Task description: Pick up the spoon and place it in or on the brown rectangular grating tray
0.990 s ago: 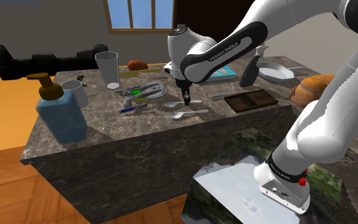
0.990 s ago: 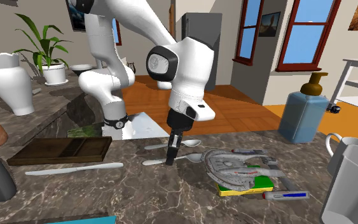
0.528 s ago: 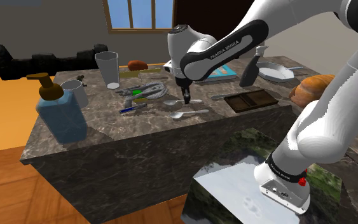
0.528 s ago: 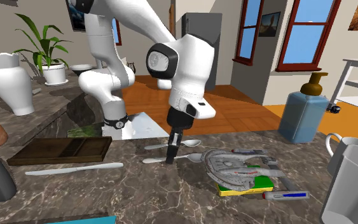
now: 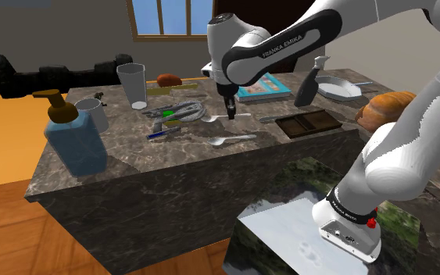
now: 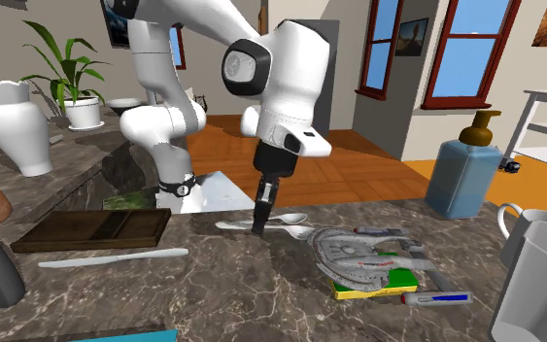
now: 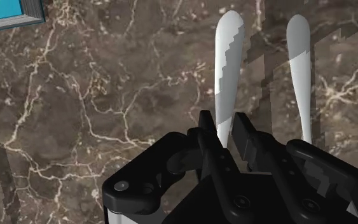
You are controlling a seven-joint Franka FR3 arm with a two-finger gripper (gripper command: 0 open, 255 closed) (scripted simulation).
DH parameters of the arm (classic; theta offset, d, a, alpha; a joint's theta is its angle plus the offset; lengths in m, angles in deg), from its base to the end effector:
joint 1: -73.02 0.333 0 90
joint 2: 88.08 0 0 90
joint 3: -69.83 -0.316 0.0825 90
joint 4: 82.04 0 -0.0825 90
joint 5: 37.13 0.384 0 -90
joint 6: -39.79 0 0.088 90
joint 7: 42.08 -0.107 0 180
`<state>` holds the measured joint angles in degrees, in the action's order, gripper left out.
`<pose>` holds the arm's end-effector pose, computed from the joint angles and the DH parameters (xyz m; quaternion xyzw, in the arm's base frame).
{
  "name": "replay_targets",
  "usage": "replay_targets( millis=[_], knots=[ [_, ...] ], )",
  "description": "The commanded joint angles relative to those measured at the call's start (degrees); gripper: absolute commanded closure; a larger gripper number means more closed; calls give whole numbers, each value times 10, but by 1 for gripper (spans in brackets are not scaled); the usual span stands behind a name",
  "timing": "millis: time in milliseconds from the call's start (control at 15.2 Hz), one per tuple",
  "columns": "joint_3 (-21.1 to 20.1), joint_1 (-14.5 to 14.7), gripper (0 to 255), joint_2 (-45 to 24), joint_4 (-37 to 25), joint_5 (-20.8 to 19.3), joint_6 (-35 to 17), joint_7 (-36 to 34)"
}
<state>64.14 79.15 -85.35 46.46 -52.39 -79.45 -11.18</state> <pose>0.4955 0.0903 0.3801 0.8954 0.4266 -0.0749 0.1033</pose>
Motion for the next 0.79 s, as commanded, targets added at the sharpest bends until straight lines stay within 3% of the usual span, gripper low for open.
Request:
replay_targets(
  millis=[0, 726],
  knots=[
    [-1, 2, 255, 9, -7, 4, 16, 3],
    [-2, 3, 255, 41, -58, 17, 97, 25]
  ],
)
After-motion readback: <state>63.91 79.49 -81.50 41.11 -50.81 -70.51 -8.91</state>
